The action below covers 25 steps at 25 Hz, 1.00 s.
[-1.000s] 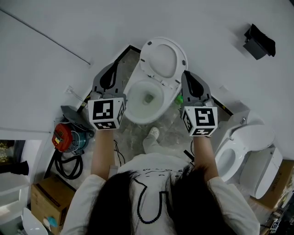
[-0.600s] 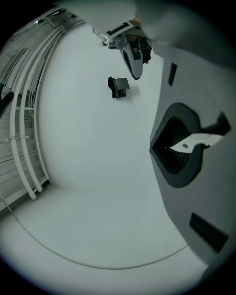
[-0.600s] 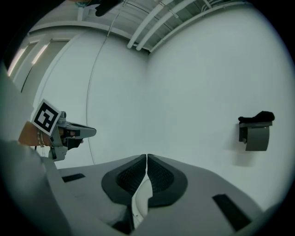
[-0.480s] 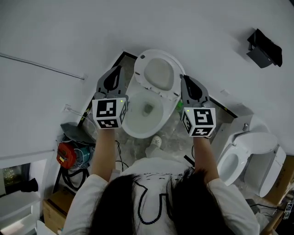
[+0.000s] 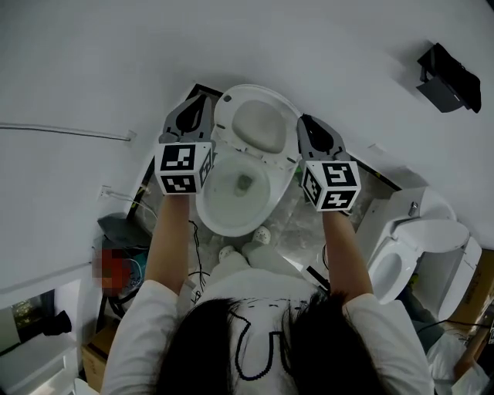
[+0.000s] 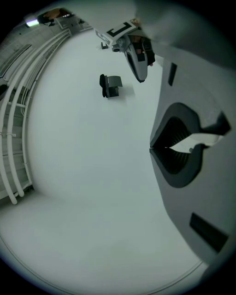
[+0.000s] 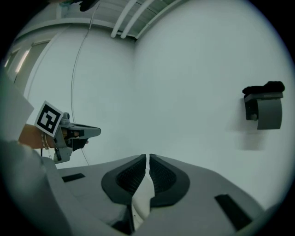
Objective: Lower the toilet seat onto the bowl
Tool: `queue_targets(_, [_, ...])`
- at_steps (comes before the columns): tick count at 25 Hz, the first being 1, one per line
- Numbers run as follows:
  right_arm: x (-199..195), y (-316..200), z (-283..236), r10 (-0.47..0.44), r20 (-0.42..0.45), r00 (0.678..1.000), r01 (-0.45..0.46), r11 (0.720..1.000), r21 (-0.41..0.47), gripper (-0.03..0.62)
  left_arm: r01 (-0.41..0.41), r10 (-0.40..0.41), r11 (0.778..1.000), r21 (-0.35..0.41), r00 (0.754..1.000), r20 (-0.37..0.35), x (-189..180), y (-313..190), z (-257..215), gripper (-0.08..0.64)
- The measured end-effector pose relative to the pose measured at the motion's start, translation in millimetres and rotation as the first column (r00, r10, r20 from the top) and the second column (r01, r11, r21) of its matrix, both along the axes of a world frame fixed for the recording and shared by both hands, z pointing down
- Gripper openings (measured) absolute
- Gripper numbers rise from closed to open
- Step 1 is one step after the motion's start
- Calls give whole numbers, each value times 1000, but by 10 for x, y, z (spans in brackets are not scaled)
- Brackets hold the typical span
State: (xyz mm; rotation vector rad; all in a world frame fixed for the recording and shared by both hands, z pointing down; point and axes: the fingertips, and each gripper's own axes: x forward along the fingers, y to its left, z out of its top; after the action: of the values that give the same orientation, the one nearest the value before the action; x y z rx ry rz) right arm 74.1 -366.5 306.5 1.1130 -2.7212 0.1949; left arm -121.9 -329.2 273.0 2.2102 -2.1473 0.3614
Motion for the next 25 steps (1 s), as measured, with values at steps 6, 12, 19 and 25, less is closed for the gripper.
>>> queue_targets(6, [11, -197, 210, 37, -53, 998, -38, 999, -24, 32, -42, 42, 996, -77, 999, 4, -54, -287, 264, 11])
queue_targets(12, [-23, -307, 336, 91, -84, 992, -95, 994, -48, 32, -115, 116, 984, -138, 993, -4, -86, -523, 504, 14])
queue_targets(19, [-111, -365, 575, 115, -128, 985, -125, 989, -73, 104, -241, 254, 946, -217, 967, 33, -27, -749, 854, 107])
queue_targets(25, [-183, -516, 865, 121, -198, 973, -142, 985, -95, 103, -317, 357, 898, -305, 930, 84, -36, -931, 1215, 107])
